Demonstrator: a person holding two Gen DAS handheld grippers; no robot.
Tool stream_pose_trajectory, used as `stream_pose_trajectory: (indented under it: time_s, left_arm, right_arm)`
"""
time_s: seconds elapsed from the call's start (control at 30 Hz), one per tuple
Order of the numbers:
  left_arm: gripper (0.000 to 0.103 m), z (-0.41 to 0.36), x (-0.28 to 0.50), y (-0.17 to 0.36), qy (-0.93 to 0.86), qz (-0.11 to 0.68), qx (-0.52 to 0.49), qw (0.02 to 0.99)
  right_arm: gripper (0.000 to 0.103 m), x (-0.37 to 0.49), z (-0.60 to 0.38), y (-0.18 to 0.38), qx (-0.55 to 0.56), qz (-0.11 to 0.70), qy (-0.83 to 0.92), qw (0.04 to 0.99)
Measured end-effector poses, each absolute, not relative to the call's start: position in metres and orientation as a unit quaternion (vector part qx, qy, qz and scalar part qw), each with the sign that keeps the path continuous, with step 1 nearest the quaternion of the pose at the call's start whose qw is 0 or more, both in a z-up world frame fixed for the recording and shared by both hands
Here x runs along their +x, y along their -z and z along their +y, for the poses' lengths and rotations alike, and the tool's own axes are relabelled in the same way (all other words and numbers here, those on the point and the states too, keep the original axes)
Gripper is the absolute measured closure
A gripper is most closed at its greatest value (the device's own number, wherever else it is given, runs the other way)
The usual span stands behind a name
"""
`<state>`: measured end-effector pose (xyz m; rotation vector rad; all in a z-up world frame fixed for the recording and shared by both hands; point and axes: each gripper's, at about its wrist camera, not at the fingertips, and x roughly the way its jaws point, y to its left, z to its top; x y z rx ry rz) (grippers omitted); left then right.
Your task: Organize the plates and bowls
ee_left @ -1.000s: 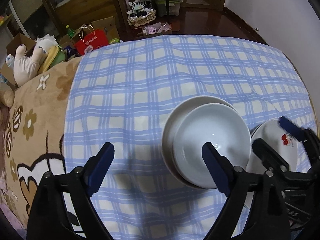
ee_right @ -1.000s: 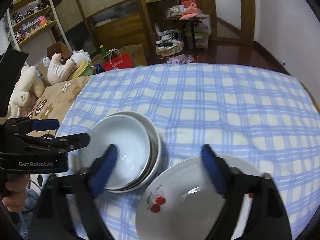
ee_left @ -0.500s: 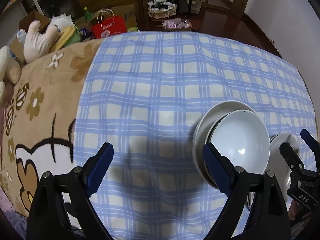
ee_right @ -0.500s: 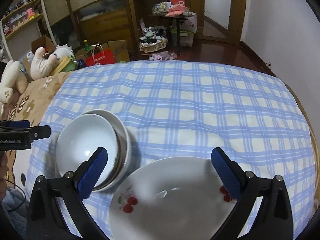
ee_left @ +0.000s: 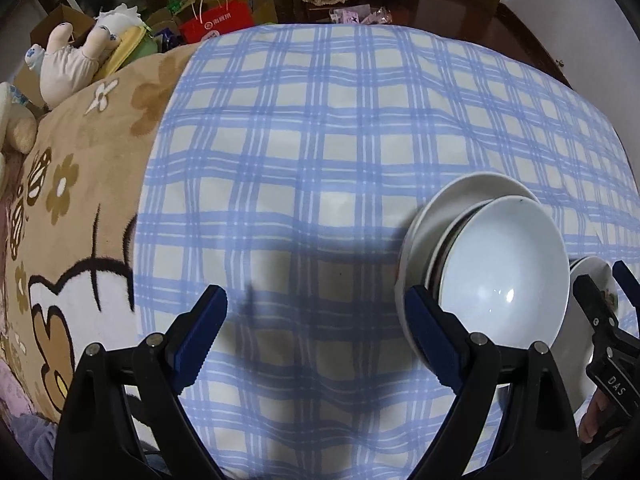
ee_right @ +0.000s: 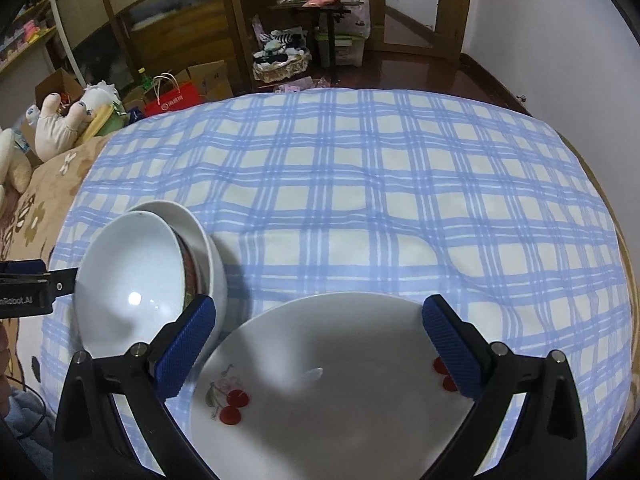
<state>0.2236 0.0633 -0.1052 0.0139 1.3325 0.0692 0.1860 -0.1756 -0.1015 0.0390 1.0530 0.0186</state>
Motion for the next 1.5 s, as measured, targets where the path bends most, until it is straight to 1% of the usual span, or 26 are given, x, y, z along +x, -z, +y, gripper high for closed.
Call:
stream_pose_trajectory:
  time_s: [0.27,0.53,0.8,1.03,1.5]
  left_arm:
    - [0.013,0.063,0.225,0.107,-0.035,0.621,0.005,0.783]
    - [0.013,0.066,0.227,0.109,-0.038,0.623,-0.010,0.781]
    - [0.013,0.066,0.228,0.111,-0.041,0.625,-0.013,0.779]
    - [0.013,0.068,0.229,0.113,-0.044,0.631,-0.026,0.774]
    - [0.011,0.067,0.230,0.115,-0.058,0.632,-0.022,0.773]
  right_arm:
    - [0.000,0.190,-0.172,0.112,0.022,0.528,-0.014,0.849]
    - [0.000,0.187,-0.168,0.109,0.005,0.515,-0.013,0.857]
    - [0.000,0.189,-0.167,0.113,0.033,0.526,-0.027,0.850]
    - [0.000,0.195,-0.183,0.126,0.118,0.567,-0.034,0.815]
    - [0.000,0.192,-0.177,0.123,0.109,0.568,-0.024,0.815]
